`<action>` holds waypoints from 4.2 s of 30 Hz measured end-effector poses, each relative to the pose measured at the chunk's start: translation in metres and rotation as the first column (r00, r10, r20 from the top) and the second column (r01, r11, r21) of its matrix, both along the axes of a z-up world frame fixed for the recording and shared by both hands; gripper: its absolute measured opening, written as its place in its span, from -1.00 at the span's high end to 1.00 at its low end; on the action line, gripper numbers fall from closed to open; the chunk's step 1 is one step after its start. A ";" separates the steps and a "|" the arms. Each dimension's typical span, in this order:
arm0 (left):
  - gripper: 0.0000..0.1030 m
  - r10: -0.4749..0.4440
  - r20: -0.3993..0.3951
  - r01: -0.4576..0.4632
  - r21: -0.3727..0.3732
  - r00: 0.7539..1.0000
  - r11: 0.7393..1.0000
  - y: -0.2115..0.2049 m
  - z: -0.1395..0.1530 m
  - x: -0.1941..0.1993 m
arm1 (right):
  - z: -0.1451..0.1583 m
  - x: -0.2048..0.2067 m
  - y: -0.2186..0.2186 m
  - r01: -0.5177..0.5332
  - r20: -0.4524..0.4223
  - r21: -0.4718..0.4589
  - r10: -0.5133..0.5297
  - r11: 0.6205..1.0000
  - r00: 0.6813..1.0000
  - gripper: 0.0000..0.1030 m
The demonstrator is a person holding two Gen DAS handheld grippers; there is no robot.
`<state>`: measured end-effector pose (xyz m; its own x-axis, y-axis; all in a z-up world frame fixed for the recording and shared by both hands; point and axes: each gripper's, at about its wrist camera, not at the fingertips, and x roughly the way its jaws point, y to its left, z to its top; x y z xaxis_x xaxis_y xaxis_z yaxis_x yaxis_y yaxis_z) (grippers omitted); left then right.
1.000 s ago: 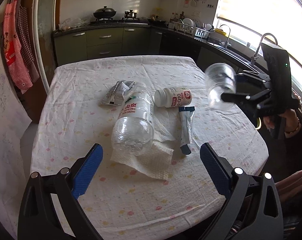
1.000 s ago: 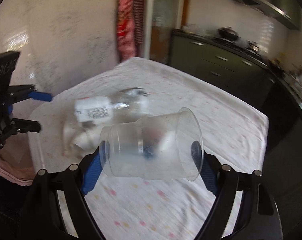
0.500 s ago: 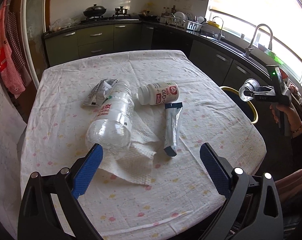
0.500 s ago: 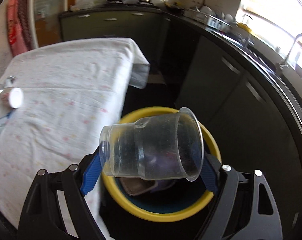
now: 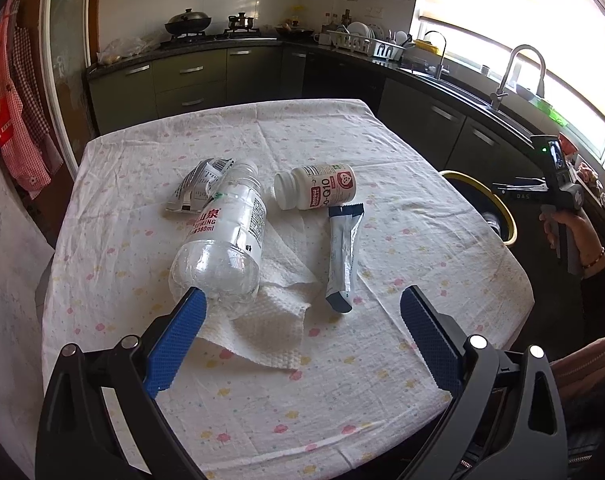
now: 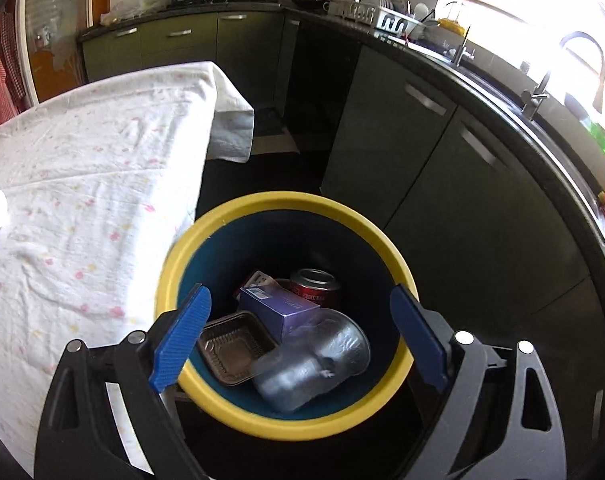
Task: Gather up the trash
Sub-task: 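Carry the clear cup over the bin and open the right gripper, then grasp the clear water bottle with the left gripper and lift, then carry the water bottle over the bin and open the left gripper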
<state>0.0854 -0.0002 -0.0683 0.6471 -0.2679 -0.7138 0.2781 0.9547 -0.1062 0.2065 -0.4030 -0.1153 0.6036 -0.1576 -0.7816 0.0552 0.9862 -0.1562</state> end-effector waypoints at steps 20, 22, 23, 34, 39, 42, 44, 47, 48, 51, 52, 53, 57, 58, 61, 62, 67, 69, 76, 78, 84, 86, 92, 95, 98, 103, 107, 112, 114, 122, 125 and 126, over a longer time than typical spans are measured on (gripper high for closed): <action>-0.87 0.009 -0.143 0.005 0.100 0.990 0.995 0.015 0.007 0.087 | 0.012 -0.053 0.067 -0.140 0.083 0.170 0.127 0.975 0.988 -0.73; -0.86 0.004 -0.208 0.019 0.108 0.978 0.994 0.015 0.003 0.106 | 0.011 -0.053 0.068 -0.139 0.076 0.172 0.128 0.975 0.989 -0.73; -0.84 0.000 -0.263 0.030 0.112 0.965 0.993 0.015 -0.001 0.118 | 0.010 -0.053 0.068 -0.137 0.072 0.175 0.127 0.975 0.989 -0.73; -0.58 0.016 -0.522 0.112 0.212 0.853 0.971 0.004 -0.035 0.182 | -0.001 -0.048 0.070 -0.141 0.033 0.188 0.138 0.972 0.990 -0.73; -0.47 0.035 -0.551 0.149 0.286 0.834 0.947 -0.004 -0.044 0.186 | -0.004 -0.046 0.068 -0.135 0.025 0.192 0.133 0.972 0.991 -0.73; -0.44 0.048 -0.562 0.160 0.315 0.826 0.935 -0.008 -0.050 0.187 | -0.005 -0.046 0.067 -0.131 0.021 0.198 0.130 0.971 0.991 -0.73; -0.34 0.051 -0.565 0.163 0.322 0.823 0.932 -0.009 -0.053 0.187 | -0.006 -0.045 0.068 -0.133 0.018 0.201 0.132 0.971 0.991 -0.73; -0.13 0.053 -0.578 0.163 0.315 0.814 0.935 -0.008 -0.056 0.188 | -0.007 -0.045 0.068 -0.137 0.019 0.203 0.136 0.969 0.990 -0.73; -0.13 0.051 -0.576 0.162 0.312 0.816 0.936 -0.008 -0.056 0.188 | -0.006 -0.045 0.068 -0.139 0.020 0.204 0.137 0.969 0.990 -0.73; -0.12 0.043 -0.567 0.165 0.310 0.823 0.936 -0.005 -0.054 0.186 | -0.005 -0.047 0.069 -0.140 0.026 0.207 0.137 0.968 0.990 -0.73; -0.12 0.039 -0.562 0.166 0.309 0.826 0.937 -0.004 -0.051 0.184 | -0.005 -0.047 0.069 -0.139 0.027 0.207 0.137 0.968 0.990 -0.73; -0.12 0.035 -0.558 0.168 0.309 0.829 0.936 -0.001 -0.049 0.181 | -0.004 -0.047 0.068 -0.139 0.028 0.207 0.136 0.968 0.990 -0.73; -0.11 0.027 -0.528 0.167 0.315 0.849 0.934 0.006 -0.033 0.167 | -0.004 -0.048 0.068 -0.137 0.027 0.211 0.134 0.968 0.991 -0.73; -0.11 0.025 -0.519 0.166 0.317 0.854 0.934 0.009 -0.028 0.162 | -0.005 -0.048 0.067 -0.136 0.026 0.212 0.134 0.968 0.991 -0.73; -0.11 0.018 -0.498 0.165 0.321 0.867 0.933 0.012 -0.015 0.153 | -0.006 -0.047 0.070 -0.142 0.023 0.216 0.140 0.966 0.990 -0.73; -0.11 0.016 -0.487 0.164 0.323 0.873 0.932 0.013 -0.010 0.149 | -0.007 -0.047 0.071 -0.145 0.022 0.216 0.143 0.966 0.989 -0.73; -0.11 0.004 -0.437 0.155 0.329 0.899 0.931 0.006 0.011 0.133 | -0.006 -0.047 0.076 -0.155 0.023 0.214 0.153 0.965 0.988 -0.73; -0.11 -0.010 -0.413 0.163 0.337 0.910 0.927 -0.002 0.017 0.128 | -0.006 -0.048 0.076 -0.153 0.025 0.214 0.152 0.965 0.988 -0.73; -0.11 -0.121 -0.371 0.254 0.333 0.921 0.908 -0.050 0.034 0.119 | 0.004 -0.058 0.062 -0.126 0.052 0.216 0.117 0.968 0.992 -0.73; -0.11 -0.159 -0.369 0.289 0.331 0.916 0.898 -0.070 0.035 0.119 | 0.005 -0.062 0.053 -0.109 0.058 0.219 0.098 0.970 0.993 -0.73; -0.11 -0.279 -0.364 0.405 0.338 0.889 0.850 -0.140 0.040 0.129 | 0.002 -0.077 0.015 -0.031 0.069 0.237 0.015 0.971 0.997 -0.73; -0.11 -0.318 -0.365 0.443 0.340 0.875 0.829 -0.166 0.041 0.134 | 0.000 -0.084 -0.002 0.003 0.071 0.245 -0.021 0.970 0.997 -0.73; -0.11 -0.433 -0.381 0.556 0.320 0.817 0.767 -0.256 0.035 0.150 | -0.006 -0.105 -0.047 0.084 0.073 0.274 -0.108 0.958 0.991 -0.73; -0.11 -0.478 -0.392 0.601 0.304 0.786 0.739 -0.303 0.025 0.158 | -0.009 -0.116 -0.064 0.124 0.074 0.278 -0.150 0.953 0.986 -0.73; -0.11 -0.512 -0.411 0.639 0.275 0.754 0.719 -0.349 0.012 0.169 | -0.014 -0.127 -0.083 0.162 0.070 0.291 -0.189 0.943 0.979 -0.73; -0.11 -0.518 -0.454 0.658 0.238 0.725 0.714 -0.417 -0.016 0.192 | -0.021 -0.142 -0.110 0.215 0.056 0.315 -0.245 0.924 0.968 -0.73; -0.18 -0.496 -0.466 0.640 0.222 0.733 0.736 -0.452 -0.038 0.213 | -0.026 -0.148 -0.126 0.245 0.050 0.340 -0.277 0.908 0.960 -0.73; -0.45 -0.487 -0.387 0.585 0.194 0.783 0.787 -0.468 -0.043 0.226 | -0.033 -0.143 -0.128 0.225 0.051 0.383 -0.264 0.896 0.963 -0.73; -0.46 -0.497 -0.349 0.569 0.143 0.794 0.810 -0.456 -0.033 0.216 | -0.035 -0.138 -0.126 0.202 0.054 0.391 -0.242 0.898 0.969 -0.73; -0.77 -0.442 -0.172 0.462 0.097 0.880 0.882 -0.355 0.012 0.150 | -0.028 -0.099 -0.114 0.099 0.072 0.380 -0.137 0.919 0.988 -0.74; -0.79 -0.351 -0.090 0.357 0.073 0.932 0.931 -0.303 0.032 0.119 | -0.026 -0.077 -0.106 0.041 0.056 0.382 -0.067 0.923 0.996 -0.74; -0.81 -0.321 -0.073 0.325 0.068 0.944 0.943 -0.290 0.034 0.116 | -0.026 -0.069 -0.102 0.025 0.047 0.386 -0.047 0.922 0.998 -0.74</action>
